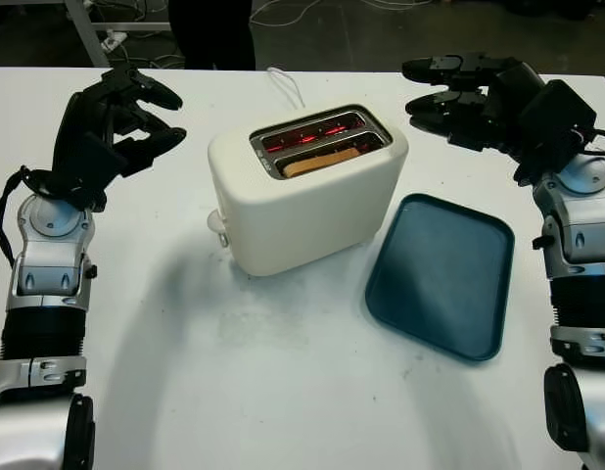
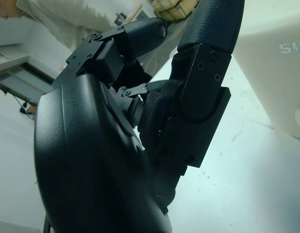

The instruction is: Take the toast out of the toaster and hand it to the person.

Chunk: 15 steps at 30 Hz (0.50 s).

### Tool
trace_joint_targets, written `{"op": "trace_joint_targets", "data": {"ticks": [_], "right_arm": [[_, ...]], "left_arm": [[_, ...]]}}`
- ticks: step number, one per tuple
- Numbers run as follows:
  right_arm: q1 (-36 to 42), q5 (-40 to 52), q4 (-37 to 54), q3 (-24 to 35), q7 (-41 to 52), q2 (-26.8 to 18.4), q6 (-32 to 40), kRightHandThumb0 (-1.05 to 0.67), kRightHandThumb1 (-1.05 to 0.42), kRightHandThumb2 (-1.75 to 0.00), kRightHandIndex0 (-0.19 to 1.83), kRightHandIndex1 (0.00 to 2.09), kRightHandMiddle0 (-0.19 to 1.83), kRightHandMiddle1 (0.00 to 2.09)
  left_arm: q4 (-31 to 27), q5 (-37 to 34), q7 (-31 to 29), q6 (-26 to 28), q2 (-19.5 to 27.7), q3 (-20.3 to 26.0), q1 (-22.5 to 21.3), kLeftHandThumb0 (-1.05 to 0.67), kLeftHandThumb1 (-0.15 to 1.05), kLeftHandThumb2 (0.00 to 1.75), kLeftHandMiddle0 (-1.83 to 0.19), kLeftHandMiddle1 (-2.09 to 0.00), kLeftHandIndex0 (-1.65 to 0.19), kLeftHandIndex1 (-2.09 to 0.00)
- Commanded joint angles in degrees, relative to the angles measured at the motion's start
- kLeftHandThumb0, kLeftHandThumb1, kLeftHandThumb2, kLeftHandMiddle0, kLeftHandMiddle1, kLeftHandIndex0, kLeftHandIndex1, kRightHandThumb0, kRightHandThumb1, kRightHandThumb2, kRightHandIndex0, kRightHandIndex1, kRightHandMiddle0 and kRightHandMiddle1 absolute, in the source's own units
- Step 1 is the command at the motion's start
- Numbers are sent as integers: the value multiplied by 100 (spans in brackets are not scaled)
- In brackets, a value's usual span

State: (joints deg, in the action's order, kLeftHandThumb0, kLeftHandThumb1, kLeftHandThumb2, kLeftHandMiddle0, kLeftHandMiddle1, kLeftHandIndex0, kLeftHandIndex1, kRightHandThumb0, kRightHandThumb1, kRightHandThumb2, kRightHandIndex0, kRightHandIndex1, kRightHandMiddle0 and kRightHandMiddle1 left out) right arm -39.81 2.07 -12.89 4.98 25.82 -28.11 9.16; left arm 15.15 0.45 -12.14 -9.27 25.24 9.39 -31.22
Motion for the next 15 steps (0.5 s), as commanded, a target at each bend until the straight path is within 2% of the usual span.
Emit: {"op": "trace_joint_targets", "data": {"ticks": [1, 15], "right_arm": [[0, 39, 101, -8, 11, -11, 25, -27, -92, 0, 56, 58, 74, 0], [9, 83, 82, 10, 10, 21, 30, -27, -92, 0, 56, 58, 74, 0]], "left_arm": [[-21, 7, 8, -71, 94, 42, -24, -105, 92, 15, -55, -128, -47, -123], [-60, 24, 70, -47, 70, 78, 16, -105, 92, 14, -56, -129, -48, -124]]}}
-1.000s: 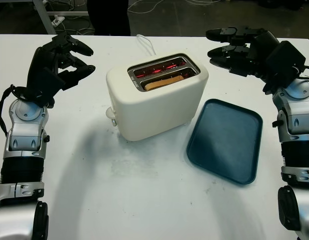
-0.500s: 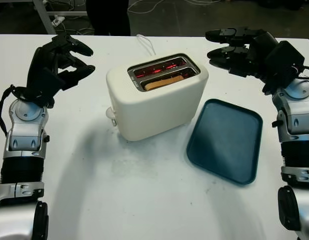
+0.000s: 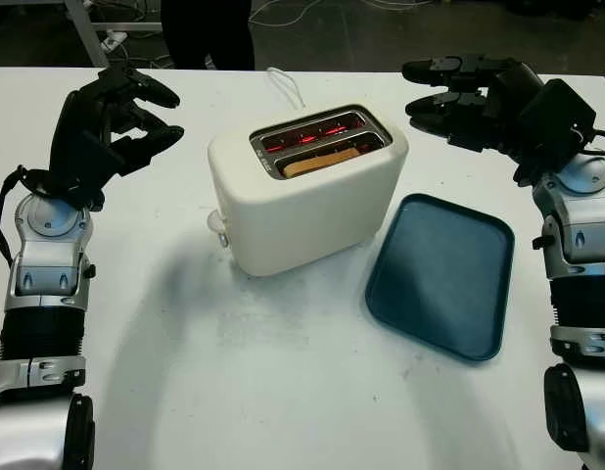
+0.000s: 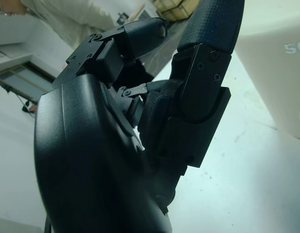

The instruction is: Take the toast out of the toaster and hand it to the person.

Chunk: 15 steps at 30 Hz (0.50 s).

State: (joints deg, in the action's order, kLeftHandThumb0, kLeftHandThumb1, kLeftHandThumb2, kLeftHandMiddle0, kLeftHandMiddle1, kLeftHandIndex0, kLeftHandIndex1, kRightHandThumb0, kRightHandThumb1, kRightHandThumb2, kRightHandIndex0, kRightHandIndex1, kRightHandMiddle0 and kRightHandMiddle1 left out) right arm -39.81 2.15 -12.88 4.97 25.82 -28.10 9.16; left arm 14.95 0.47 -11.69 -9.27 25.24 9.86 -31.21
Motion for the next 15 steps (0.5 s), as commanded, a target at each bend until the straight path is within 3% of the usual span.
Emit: {"op": "trace_joint_targets", "data": {"ticks": [1, 15], "right_arm": [[10, 63, 88, 5, 3, 16, 26, -27, -92, 0, 56, 58, 74, 0], [-22, 29, 94, -15, -7, 7, 27, -29, -91, 0, 56, 58, 75, 1]], "left_arm": [[-45, 11, 24, -34, 68, 33, 14, -105, 92, 14, -56, -129, -48, -124], [-66, -45, -15, -7, 65, 37, -6, -105, 92, 12, -57, -126, -49, -121]]}}
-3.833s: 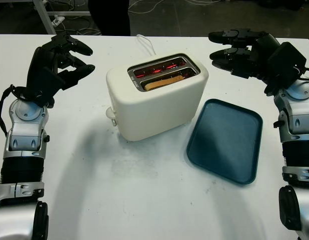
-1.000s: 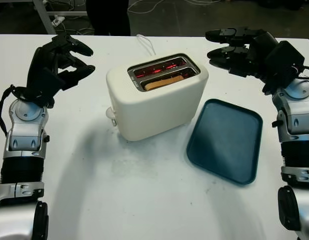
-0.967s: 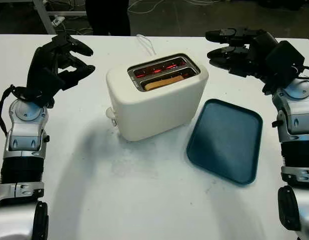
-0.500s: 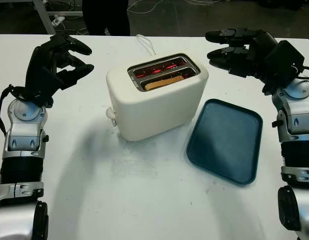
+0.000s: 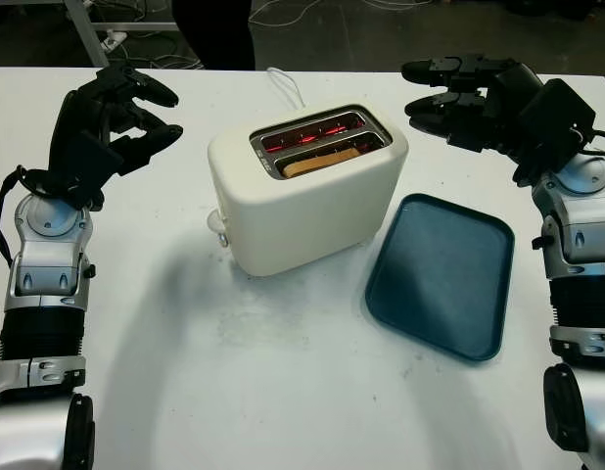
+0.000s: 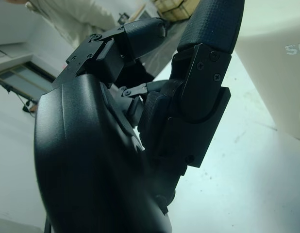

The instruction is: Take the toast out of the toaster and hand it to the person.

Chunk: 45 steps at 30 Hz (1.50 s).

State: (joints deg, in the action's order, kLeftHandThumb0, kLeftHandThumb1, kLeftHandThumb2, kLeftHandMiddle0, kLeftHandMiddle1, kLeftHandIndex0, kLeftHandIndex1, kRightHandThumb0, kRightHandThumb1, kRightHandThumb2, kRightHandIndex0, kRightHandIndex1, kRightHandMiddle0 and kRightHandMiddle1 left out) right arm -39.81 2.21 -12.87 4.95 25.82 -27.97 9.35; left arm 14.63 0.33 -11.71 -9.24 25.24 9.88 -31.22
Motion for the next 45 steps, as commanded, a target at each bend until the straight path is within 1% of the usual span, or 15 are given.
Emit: {"op": "trace_joint_targets", "data": {"ticks": [1, 7, 17, 19, 27, 29, 31, 32, 34, 38, 39, 40, 42, 44, 45], "right_arm": [[-18, 23, 112, -12, -11, -10, 43, -30, -91, 0, 56, 58, 74, 1], [7, 89, 133, 26, 15, 3, 52, -25, -92, 0, 56, 58, 74, 1], [20, 25, 82, 7, 5, -26, -85, -29, -91, 0, 56, 58, 74, 1], [40, 10, 114, 11, -15, -35, -65, -30, -91, 0, 57, 58, 75, 1], [18, 66, 31, 48, 8, -13, -153, -23, -91, 0, 55, 58, 74, 0], [-51, 88, -72, 69, 36, -20, -255, -22, -90, 0, 55, 57, 74, 0], [-168, 71, -212, 82, 11, -24, -430, -22, -85, 0, 55, 58, 73, 0], [-249, 58, -312, 81, 15, -32, -562, -24, -83, 0, 55, 58, 73, 0], [-483, 45, -506, 67, 30, -35, -755, -26, -78, 0, 56, 59, 73, 0], [-992, -255, -618, -141, -31, -61, -1066, -22, -70, 0, 62, 62, 78, 3], [-1126, -293, -623, -196, -28, -36, -1128, -23, -68, 0, 62, 62, 78, 3], [-1240, -341, -610, -257, -31, -18, -1183, -30, -65, 0, 63, 62, 80, 4], [-1465, -457, -592, -412, 19, 2, -1443, -37, -63, 0, 62, 66, 81, 5], [-1665, -593, -455, -599, 50, 30, -1557, -46, -61, 0, 54, 83, 84, 7], [-1753, -677, -354, -707, 78, 42, -1587, -48, -61, 0, 51, 88, 84, 8]], "left_arm": [[-7, -43, -19, -43, 61, 41, -10, -105, 92, 12, -57, -126, -50, -120], [23, -21, -32, -83, 80, 27, -6, -105, 92, 13, -57, -125, -49, -120], [-34, -37, -23, -99, 45, 30, 32, -105, 92, 12, -56, -125, -49, -120], [-111, -72, -44, -36, 37, 35, 60, -105, 92, 11, -56, -125, -49, -119], [-344, -92, 9, 181, 16, 34, 142, -105, 92, 10, -58, -124, -51, -118], [-308, -87, 11, 117, 17, 34, 148, -105, 92, 10, -59, -124, -51, -118], [-269, -105, -1, 71, 16, 43, 149, -105, 92, 10, -58, -124, -51, -117], [-261, -120, -10, 61, 14, 49, 150, -105, 92, 10, -58, -124, -51, -117], [-286, -131, -9, 103, 14, 57, 157, -105, 92, 9, -58, -124, -51, -117], [-338, -121, 1, 205, 20, 55, 160, -105, 92, 9, -59, -123, -52, -117], [-346, -116, 7, 219, 17, 53, 160, -105, 92, 9, -59, -123, -52, -117], [-347, -116, 11, 224, 12, 54, 159, -105, 92, 9, -59, -123, -52, -117], [-347, -109, 20, 209, 3, 51, 158, -105, 92, 8, -59, -123, -52, -117], [-366, -93, 27, 210, 8, 45, 166, -105, 92, 9, -59, -124, -52, -118], [-372, -95, 27, 214, 10, 47, 170, -105, 92, 9, -59, -124, -52, -118]]}}
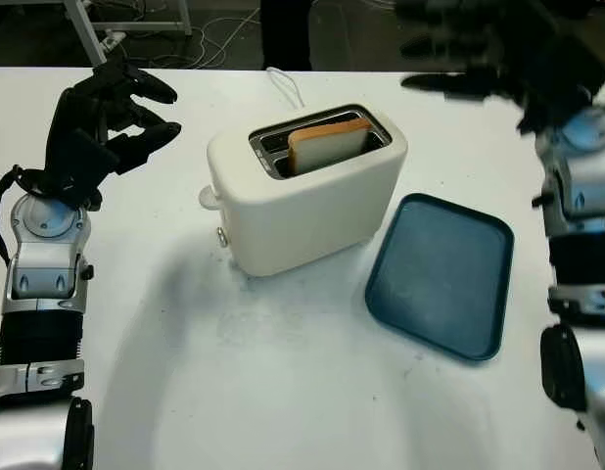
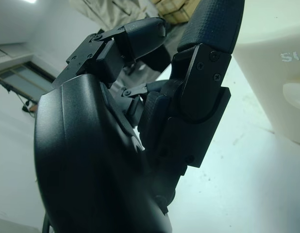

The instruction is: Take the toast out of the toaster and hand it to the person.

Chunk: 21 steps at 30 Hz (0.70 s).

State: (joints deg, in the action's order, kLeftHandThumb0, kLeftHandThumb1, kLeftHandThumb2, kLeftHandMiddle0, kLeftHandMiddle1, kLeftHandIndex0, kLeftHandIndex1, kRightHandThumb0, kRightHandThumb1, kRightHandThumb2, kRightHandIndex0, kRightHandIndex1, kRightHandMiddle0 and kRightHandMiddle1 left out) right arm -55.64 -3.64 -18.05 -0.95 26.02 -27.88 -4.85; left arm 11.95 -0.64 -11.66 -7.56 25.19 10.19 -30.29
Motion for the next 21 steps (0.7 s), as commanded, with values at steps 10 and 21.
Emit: {"op": "trace_joint_targets", "data": {"ticks": [10, 21], "right_arm": [[-318, -1437, 803, -1427, 283, 201, -930, -62, -54, -1, 53, 90, 89, 13], [-140, -2123, 267, -2005, 452, 188, -1385, -64, -54, -1, 51, 79, 84, 10]], "left_arm": [[-28, -7, 32, -21, 5, 35, 85, -105, 92, 9, -58, -125, -51, -119], [-62, -23, 40, 16, 0, 55, 108, -105, 92, 9, -60, -124, -52, -118]]}}
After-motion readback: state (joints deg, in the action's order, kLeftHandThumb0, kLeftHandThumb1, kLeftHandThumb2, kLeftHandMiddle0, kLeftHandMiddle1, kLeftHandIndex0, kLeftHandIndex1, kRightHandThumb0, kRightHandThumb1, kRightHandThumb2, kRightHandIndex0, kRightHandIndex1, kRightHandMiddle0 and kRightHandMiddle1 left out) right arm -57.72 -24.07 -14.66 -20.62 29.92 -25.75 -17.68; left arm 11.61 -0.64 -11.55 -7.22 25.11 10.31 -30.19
